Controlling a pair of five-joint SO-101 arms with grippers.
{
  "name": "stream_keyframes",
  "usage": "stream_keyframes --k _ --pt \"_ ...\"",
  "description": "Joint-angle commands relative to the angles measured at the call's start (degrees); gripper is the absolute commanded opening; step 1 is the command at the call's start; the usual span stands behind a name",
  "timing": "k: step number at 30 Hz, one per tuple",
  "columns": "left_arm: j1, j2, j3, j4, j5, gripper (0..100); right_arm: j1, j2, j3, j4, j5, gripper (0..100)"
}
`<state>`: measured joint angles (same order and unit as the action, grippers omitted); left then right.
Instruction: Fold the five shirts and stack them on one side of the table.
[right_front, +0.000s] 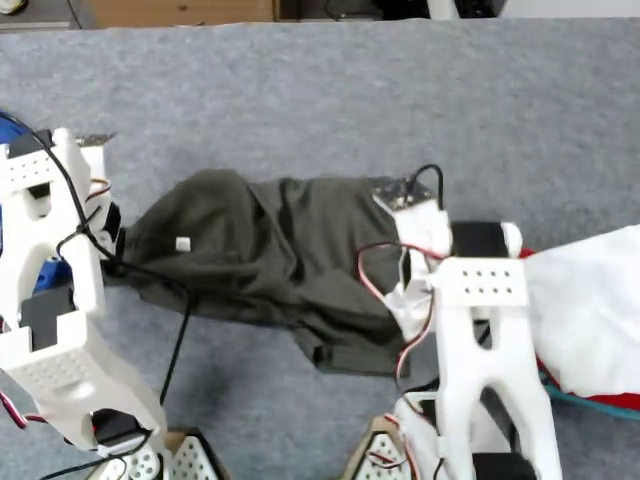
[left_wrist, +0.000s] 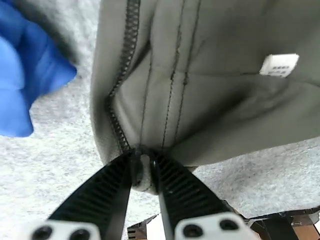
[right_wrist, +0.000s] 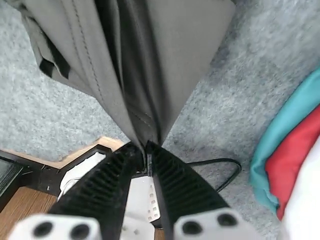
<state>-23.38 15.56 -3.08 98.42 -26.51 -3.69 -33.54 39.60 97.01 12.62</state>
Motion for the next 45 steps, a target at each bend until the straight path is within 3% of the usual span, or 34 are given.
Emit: stream_keyframes --k 1,4,8,14,17,25,32,45 --pt "-0.62 -3.47 0.18 -0.26 -0.53 2 0.75 -2.51 0.13 0.62 0.44 1.8" --pt "-0.35 -3.47 -0.18 -0.26 -0.09 6 0.84 -2.33 0.13 0.62 0.09 12.6" --pt "-0.79 -3.82 -1.41 0.09 3.87 24 0.66 -2.42 -2.77 2.73 3.52 24.8" --pt "-0.79 -3.91 -12.92 2.11 4.48 29 0.92 -1.89 -15.78 4.92 5.10 25.7" --pt "-0.26 -3.38 -20.92 2.02 8.88 29 0.66 1.98 -22.02 0.44 4.84 25.7" --pt "4.92 5.05 -25.23 -8.26 21.98 29 -0.13 34.95 -42.51 -11.25 -6.68 25.6" --pt "5.98 14.46 -25.67 -13.10 22.42 29 -1.63 65.10 -70.55 -10.73 -15.03 25.6" --pt "5.80 25.01 -25.76 -16.44 22.42 28 -8.66 102.90 -116.53 3.69 -17.41 25.6"
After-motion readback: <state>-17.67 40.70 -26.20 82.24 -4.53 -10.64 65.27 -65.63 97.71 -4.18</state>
